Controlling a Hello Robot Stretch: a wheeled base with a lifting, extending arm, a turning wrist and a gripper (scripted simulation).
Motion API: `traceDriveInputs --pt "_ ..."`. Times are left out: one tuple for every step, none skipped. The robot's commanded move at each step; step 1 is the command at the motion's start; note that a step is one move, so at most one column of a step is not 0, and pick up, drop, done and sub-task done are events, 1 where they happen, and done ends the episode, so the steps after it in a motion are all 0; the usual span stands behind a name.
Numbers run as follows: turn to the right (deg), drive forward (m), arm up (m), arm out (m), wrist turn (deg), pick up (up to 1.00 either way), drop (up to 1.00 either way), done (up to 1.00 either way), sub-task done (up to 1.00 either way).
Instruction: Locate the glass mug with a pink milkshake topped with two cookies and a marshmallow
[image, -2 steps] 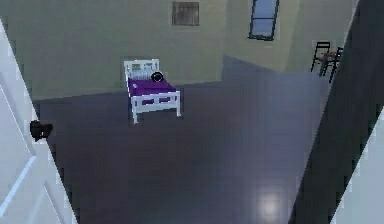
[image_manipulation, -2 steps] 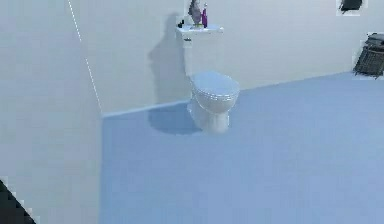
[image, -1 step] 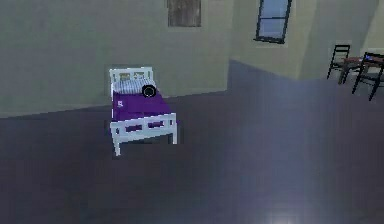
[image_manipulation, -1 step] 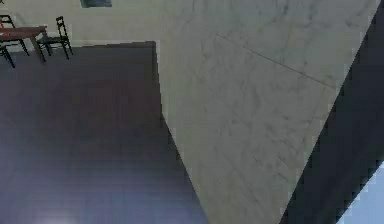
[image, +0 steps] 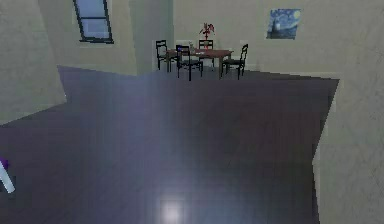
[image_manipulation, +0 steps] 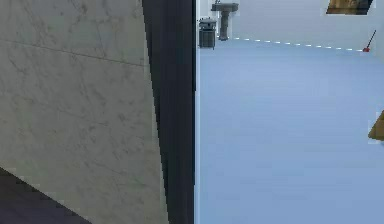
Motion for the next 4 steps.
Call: traceDriveInputs --pt "18.0 0.00 0.00 0.00 0.0 0.00 0.00 0.00 0.00" --pt "0.0 1.00 0.00 0.00 0.0 0.00 0.00 0.00 0.00" --pt "0.0 1.00 0.00 0.00 0.0 0.00 0.00 0.00 0.00" --pt "0.0 1.00 0.00 0.00 0.0 0.00 0.00 0.00 0.00"
